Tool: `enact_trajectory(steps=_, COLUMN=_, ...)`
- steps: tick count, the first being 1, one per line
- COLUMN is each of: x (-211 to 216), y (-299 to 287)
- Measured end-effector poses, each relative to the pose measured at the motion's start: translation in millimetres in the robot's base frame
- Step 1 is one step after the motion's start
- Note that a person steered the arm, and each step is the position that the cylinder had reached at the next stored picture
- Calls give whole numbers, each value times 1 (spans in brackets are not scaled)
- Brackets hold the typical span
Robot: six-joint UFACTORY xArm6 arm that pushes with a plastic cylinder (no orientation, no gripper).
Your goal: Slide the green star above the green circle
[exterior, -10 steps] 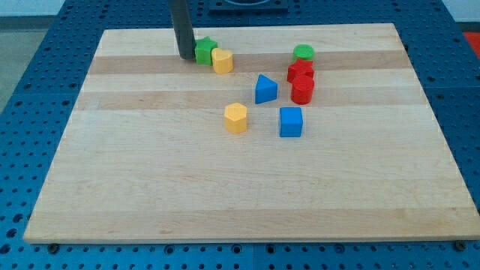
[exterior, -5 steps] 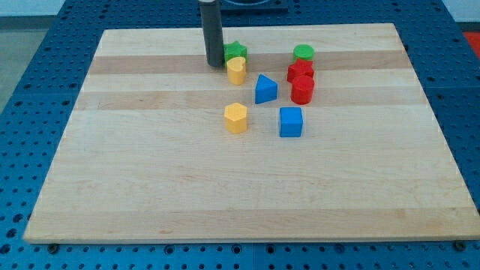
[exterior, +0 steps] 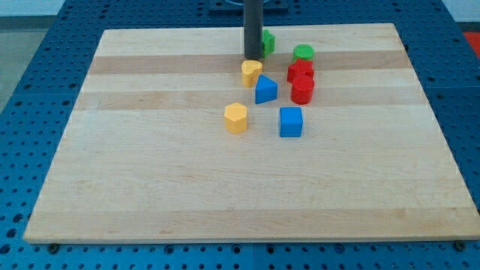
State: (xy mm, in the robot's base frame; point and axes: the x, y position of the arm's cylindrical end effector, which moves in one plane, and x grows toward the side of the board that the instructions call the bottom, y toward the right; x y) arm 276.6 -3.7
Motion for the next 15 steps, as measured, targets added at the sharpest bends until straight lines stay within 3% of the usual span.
enact_trajectory(steps=1, x=0, y=-31)
enact_trajectory(steps=3, x=-45, y=-43)
enact_trajectory(steps=6, x=-16, y=-11)
enact_trajectory(steps=15, x=-70, y=80)
